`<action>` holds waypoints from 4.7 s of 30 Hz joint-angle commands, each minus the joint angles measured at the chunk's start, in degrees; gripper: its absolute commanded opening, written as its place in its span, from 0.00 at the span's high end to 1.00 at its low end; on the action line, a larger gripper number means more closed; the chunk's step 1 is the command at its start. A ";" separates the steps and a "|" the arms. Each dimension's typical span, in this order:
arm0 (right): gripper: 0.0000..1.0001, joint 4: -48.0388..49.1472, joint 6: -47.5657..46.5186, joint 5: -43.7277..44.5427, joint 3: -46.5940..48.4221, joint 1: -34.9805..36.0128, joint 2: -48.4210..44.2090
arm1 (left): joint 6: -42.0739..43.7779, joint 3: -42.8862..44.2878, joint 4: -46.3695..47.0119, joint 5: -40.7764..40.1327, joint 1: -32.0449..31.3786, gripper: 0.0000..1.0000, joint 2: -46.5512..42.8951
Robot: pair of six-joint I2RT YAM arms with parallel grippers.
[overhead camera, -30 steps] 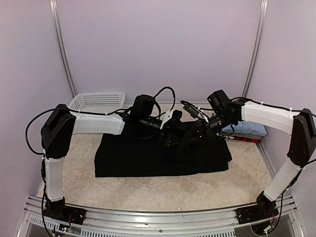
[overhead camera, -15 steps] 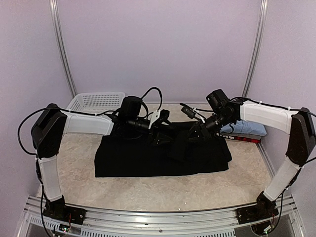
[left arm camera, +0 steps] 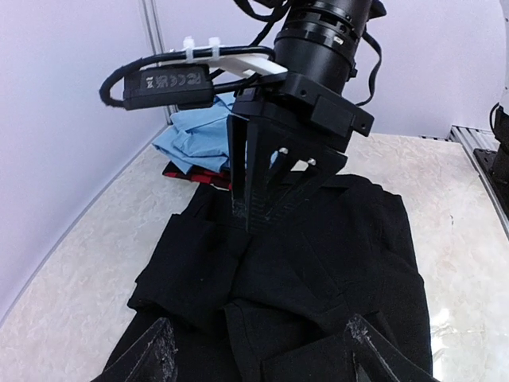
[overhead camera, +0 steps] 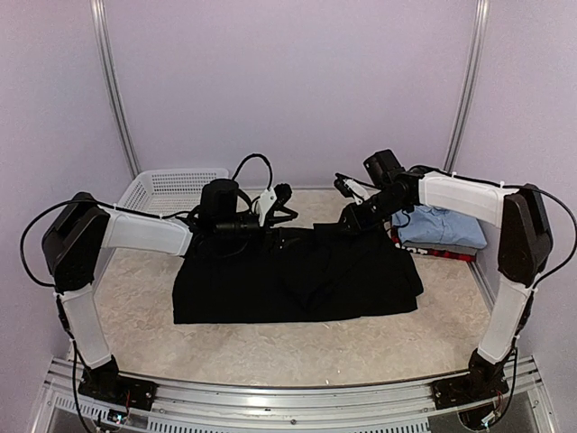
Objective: Fold and stack the long sleeve shirts
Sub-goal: Pass from the right arm to the left
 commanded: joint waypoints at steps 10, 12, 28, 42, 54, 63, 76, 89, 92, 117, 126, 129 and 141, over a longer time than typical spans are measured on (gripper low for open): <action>0.32 18.76 17.24 -4.62 -26.49 5.69 -11.70 | -4.24 -11.88 -1.63 -13.80 -1.20 0.32 -7.49; 0.32 24.46 23.11 -4.31 -30.98 7.62 -14.65 | -6.31 -13.48 -1.30 -17.39 -1.25 0.32 -9.22; 0.30 42.76 44.52 12.03 -39.61 19.49 -13.36 | -10.45 -16.52 -2.98 -28.54 -1.27 0.31 -12.86; 0.43 43.80 44.59 18.16 -34.50 20.67 -5.49 | -11.95 -18.21 -2.50 -27.56 0.02 0.31 -14.64; 1.00 28.01 22.62 30.93 -22.51 17.46 -13.08 | -12.40 -20.72 -3.24 -27.84 0.41 0.29 -18.71; 1.00 18.80 -12.45 9.34 -7.71 0.27 -19.62 | -11.23 -21.75 -3.41 -27.20 0.57 0.28 -24.12; 1.00 13.33 -34.55 -12.88 -0.28 -10.48 -15.50 | -11.41 -21.53 -4.35 -26.16 0.66 0.28 -24.46; 1.00 1.42 -49.88 -30.80 19.04 -13.09 -3.30 | -13.83 -20.37 -3.24 -23.08 0.40 0.28 -21.97; 1.00 -3.91 -53.76 -33.41 25.18 -13.07 0.51 | -13.57 -18.47 -4.47 -22.57 0.40 0.28 -21.19; 0.98 2.61 -58.90 -41.68 2.21 -8.22 -6.32 | -11.83 8.54 -15.11 -10.81 -5.74 0.30 -8.51; 0.98 6.00 -56.54 -41.79 -2.18 -6.90 -9.43 | -14.61 12.31 -14.04 -13.47 -6.14 0.29 -2.18; 0.98 6.03 -56.56 -41.70 -2.55 -6.81 -9.37 | -14.37 13.46 -13.81 -8.52 -5.34 0.30 -0.78; 0.98 5.60 -57.00 -42.07 -3.70 -6.69 -9.48 | -7.55 20.77 -17.54 6.11 -2.77 0.29 3.62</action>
